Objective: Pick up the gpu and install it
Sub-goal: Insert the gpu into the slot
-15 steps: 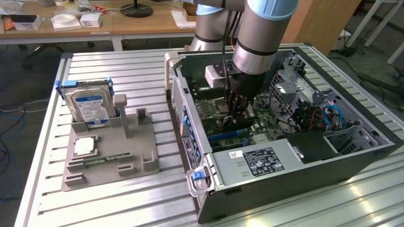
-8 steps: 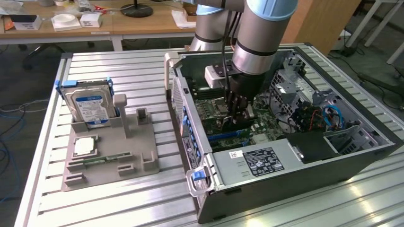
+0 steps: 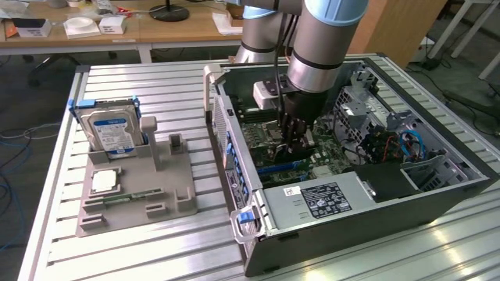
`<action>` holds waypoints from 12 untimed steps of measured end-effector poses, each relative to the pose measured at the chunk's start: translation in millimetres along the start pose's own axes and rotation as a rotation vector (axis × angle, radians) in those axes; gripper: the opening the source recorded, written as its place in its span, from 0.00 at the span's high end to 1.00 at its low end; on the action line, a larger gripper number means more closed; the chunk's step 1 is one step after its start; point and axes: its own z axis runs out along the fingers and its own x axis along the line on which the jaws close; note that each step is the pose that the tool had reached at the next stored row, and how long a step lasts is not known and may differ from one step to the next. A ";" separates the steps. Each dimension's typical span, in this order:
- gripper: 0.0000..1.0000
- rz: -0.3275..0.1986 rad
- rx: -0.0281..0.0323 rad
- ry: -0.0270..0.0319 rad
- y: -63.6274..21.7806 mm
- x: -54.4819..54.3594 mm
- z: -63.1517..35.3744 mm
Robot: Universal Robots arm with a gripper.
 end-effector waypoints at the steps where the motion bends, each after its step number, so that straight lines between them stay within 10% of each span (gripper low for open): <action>1: 0.74 0.000 0.0001 0.0000 0.0 0.0 0.1; 12: 0.74 0.000 0.0002 0.0001 1.7 0.2 3.7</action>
